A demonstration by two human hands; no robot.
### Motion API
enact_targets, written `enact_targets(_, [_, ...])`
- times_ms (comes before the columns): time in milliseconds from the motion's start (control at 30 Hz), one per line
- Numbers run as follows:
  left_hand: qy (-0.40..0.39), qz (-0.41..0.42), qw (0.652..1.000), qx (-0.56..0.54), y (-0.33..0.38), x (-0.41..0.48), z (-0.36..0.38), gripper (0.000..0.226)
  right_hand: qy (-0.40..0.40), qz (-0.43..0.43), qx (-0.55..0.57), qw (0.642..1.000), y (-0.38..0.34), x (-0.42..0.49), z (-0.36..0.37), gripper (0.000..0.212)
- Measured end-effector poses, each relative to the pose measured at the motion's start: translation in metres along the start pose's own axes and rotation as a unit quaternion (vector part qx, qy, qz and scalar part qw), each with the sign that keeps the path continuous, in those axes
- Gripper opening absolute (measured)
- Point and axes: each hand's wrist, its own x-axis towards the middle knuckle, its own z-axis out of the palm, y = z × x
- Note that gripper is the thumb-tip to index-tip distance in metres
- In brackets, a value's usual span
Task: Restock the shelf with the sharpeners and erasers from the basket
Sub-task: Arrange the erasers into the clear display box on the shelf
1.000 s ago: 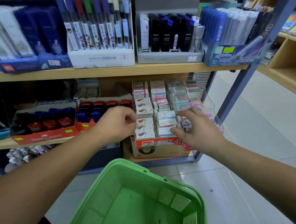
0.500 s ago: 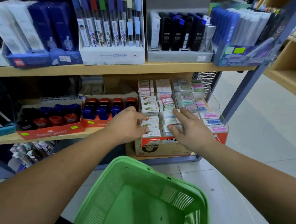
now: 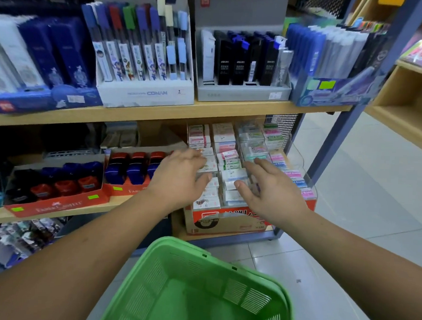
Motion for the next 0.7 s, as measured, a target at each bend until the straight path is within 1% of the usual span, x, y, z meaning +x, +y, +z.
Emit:
enact_targets(67, [-0.060, 0.015, 0.998, 0.017, 0.004, 0.004, 0.007, 0.066, 0.016, 0.010, -0.012, 1.000, 0.013, 0.003, -0.003, 0.061])
enact_targets(133, [-0.076, 0.016, 0.997, 0.019, 0.007, 0.008, 0.012, 0.069, 0.025, 0.033, -0.026, 0.999, 0.031, 0.007, -0.005, 0.068])
enact_targets(200, [-0.051, 0.009, 0.999, 0.010, 0.011, 0.013, 0.011, 0.060, 0.016, 0.052, -0.055, 0.997, 0.050, 0.011, -0.009, 0.073])
enact_targets(267, [-0.021, 0.012, 1.000, -0.009, 0.017, 0.016, 0.011, 0.048, -0.002, 0.061, -0.065, 0.996, 0.065, 0.014, -0.014, 0.066])
enact_targets(367, [-0.016, 0.039, 0.997, -0.061, 0.024, 0.017, 0.016, 0.041, -0.012, 0.037, -0.044, 0.998, 0.078, 0.013, -0.022, 0.056])
enact_targets(433, [-0.015, 0.059, 0.995, -0.076, 0.027, 0.018, 0.020, 0.039, 0.017, 0.024, -0.019, 0.999, 0.086, 0.011, -0.028, 0.047])
enact_targets(500, [-0.008, 0.065, 0.995, -0.081, 0.031, 0.020, 0.022, 0.038, 0.045, 0.064, 0.014, 0.997, 0.097, 0.009, -0.035, 0.042])
enact_targets(533, [-0.002, 0.067, 0.994, -0.083, 0.033, 0.021, 0.022, 0.038, 0.043, 0.088, 0.030, 0.995, 0.103, 0.008, -0.038, 0.041])
enact_targets(600, [0.008, 0.071, 0.993, -0.090, 0.039, 0.022, 0.022, 0.038, 0.002, 0.105, 0.055, 0.993, 0.111, 0.004, -0.039, 0.042])
enact_targets(700, [0.007, 0.074, 0.992, -0.103, 0.048, 0.024, 0.026, 0.038, -0.073, 0.081, 0.043, 0.993, 0.111, -0.002, -0.032, 0.046])
